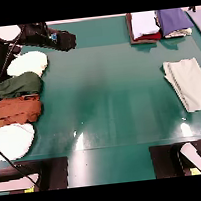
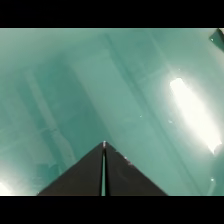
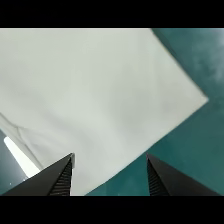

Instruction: Fold the shirts.

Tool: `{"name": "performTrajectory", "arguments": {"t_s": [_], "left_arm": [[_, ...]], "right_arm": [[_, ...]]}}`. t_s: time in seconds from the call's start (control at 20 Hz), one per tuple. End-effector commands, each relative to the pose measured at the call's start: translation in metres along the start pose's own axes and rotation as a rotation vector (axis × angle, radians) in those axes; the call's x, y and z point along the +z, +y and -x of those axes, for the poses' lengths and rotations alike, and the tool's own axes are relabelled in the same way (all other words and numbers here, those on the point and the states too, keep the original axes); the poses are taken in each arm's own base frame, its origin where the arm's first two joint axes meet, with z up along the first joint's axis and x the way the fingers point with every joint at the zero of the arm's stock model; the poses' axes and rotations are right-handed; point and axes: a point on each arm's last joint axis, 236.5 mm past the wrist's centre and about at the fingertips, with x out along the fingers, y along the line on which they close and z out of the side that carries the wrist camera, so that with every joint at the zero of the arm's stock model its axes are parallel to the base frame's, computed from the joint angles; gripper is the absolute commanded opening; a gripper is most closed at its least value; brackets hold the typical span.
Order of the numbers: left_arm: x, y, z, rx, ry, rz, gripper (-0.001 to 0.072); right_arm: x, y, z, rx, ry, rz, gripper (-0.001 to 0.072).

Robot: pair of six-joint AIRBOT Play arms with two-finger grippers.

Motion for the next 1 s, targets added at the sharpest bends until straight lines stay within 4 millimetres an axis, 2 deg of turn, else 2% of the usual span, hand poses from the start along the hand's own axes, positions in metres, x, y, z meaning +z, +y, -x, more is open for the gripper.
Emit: {"name": "performTrajectory", "arguments": {"t_s": [0.0,0.1,0.2,0.3,0.45,0.5,0.55,0.6,0.65,0.8,0.95], "left_arm": [[0.001,0.0,0.0,0.001,-0.003,-0.001,0.0028],[0.004,0.0,0.0,0.001,-0.016,0.0,0.0029],[-0.001,0.0,0.0,0.0,0.003,0.0,0.0028],[0.0,0.0,0.0,0.0,0.001,0.0,0.0029],[0.005,0.0,0.0,0.001,-0.021,0.0,0.0028],[0.008,0.0,0.0,0.002,-0.034,0.0,0.0029],[0.011,0.001,0.0,0.003,-0.048,0.0,0.0029],[0.015,0.001,0.0,0.004,-0.063,0.0,0.0028],[0.018,0.001,0.0,0.004,-0.078,0.0,0.0029],[0.028,0.002,0.001,0.007,-0.12,0.0,0.0029],[0.036,0.002,0.003,0.009,-0.153,0.0,0.0029]], "right_arm": [[0.035,0.026,0.035,0.061,-0.075,0.01,0.0531],[0.052,0.083,0.053,0.221,-0.119,0.041,0.053],[0.049,0.146,0.069,0.377,-0.122,0.116,0.053],[0.027,0.202,0.079,0.488,-0.083,0.235,0.0527],[-0.014,0.268,0.097,0.603,-0.044,0.432,0.0477],[-0.026,0.285,0.103,0.635,-0.04,0.484,0.045],[-0.039,0.302,0.111,0.668,-0.038,0.536,0.0304],[-0.05,0.314,0.117,0.696,-0.035,0.58,0.0122],[-0.061,0.325,0.123,0.721,-0.031,0.62,0.0016],[-0.082,0.345,0.135,0.77,-0.026,0.691,0.0015],[-0.089,0.349,0.138,0.783,-0.022,0.711,0.0016]]}}
